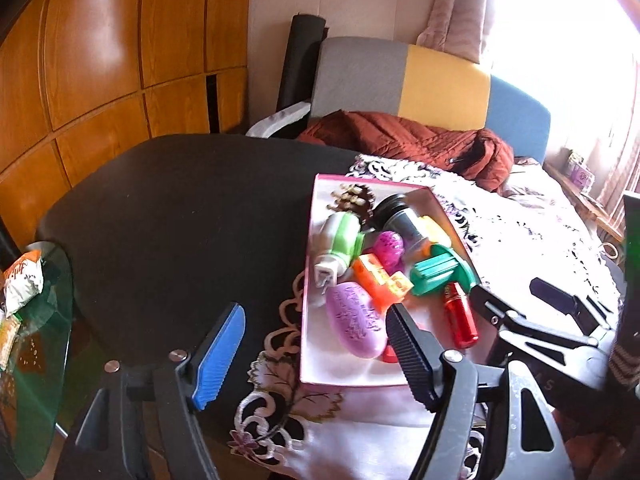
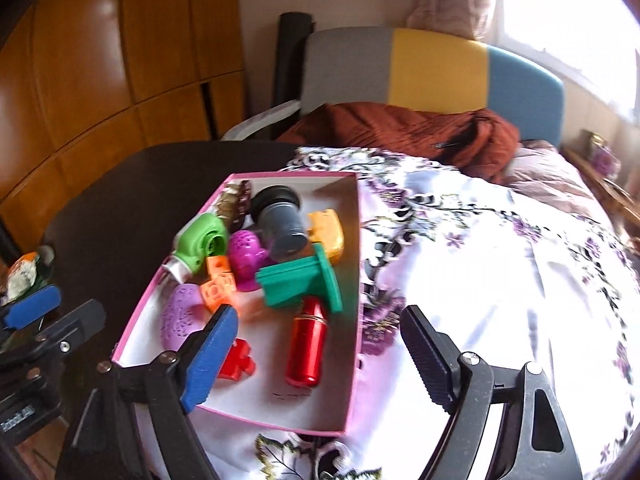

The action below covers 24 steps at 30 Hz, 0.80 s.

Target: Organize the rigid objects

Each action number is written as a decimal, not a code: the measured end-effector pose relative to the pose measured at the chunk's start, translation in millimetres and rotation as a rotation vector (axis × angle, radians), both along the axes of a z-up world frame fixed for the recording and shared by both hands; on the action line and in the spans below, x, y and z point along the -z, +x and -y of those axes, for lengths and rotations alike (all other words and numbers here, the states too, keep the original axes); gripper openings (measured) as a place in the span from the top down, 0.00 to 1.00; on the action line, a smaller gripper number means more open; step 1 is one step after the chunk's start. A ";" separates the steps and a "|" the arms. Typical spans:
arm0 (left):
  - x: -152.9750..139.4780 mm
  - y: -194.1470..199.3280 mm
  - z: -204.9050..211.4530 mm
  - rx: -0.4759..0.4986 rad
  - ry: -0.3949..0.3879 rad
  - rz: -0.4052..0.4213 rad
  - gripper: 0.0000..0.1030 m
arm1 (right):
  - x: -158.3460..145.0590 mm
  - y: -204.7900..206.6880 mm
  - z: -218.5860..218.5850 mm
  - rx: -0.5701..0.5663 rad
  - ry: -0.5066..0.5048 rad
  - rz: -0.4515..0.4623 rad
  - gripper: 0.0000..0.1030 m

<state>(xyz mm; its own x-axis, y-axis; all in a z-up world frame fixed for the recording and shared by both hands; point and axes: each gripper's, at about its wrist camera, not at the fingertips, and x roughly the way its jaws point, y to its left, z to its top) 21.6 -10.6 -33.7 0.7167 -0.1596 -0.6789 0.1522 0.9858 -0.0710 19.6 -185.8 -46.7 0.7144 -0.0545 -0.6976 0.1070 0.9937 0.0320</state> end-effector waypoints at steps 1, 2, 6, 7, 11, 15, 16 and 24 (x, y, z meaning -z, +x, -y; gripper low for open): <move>-1.1 -1.7 2.2 -0.002 0.005 0.002 0.24 | -0.4 -2.8 1.4 0.014 -0.003 0.005 0.18; -2.1 -3.2 5.0 -0.006 0.018 0.003 0.22 | -0.9 -5.5 2.2 0.024 -0.010 0.011 0.17; -3.4 -7.4 13.2 -0.047 0.078 0.014 0.22 | -3.3 -10.9 3.9 0.046 -0.028 0.022 0.17; -3.5 -8.1 13.2 -0.052 0.084 0.015 0.22 | -4.5 -12.3 3.9 0.049 -0.029 0.027 0.17; -3.4 -7.7 7.0 -0.082 0.077 0.010 0.22 | -8.1 -16.1 1.0 0.050 -0.032 0.046 0.15; -3.3 -8.1 3.3 -0.099 0.082 0.014 0.25 | -10.4 -16.5 -0.5 0.046 -0.030 0.051 0.15; -3.1 -7.8 2.9 -0.096 0.082 0.013 0.25 | -10.0 -16.0 -1.5 0.042 -0.031 0.050 0.14; -0.9 -7.3 2.3 -0.079 0.086 0.023 0.33 | -6.7 -15.2 -7.8 0.018 -0.040 0.038 0.14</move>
